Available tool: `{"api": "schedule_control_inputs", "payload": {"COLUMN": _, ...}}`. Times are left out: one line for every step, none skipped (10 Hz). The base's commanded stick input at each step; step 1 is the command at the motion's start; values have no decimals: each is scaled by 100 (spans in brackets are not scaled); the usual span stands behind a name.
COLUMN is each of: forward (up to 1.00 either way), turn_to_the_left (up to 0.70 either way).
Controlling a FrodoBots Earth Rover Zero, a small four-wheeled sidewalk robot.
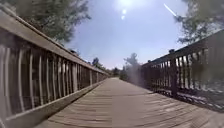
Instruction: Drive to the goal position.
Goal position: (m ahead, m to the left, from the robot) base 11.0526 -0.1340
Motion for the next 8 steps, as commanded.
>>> {"api": "schedule_control_inputs", "payload": {"forward": 70, "turn_to_the_left": 0}}
{"api": "schedule_control_inputs", "payload": {"forward": 70, "turn_to_the_left": 0}}
{"api": "schedule_control_inputs", "payload": {"forward": 70, "turn_to_the_left": 0}}
{"api": "schedule_control_inputs", "payload": {"forward": 70, "turn_to_the_left": 0}}
{"api": "schedule_control_inputs", "payload": {"forward": 70, "turn_to_the_left": 0}}
{"api": "schedule_control_inputs", "payload": {"forward": 70, "turn_to_the_left": 0}}
{"api": "schedule_control_inputs", "payload": {"forward": 70, "turn_to_the_left": 0}}
{"api": "schedule_control_inputs", "payload": {"forward": 70, "turn_to_the_left": 0}}
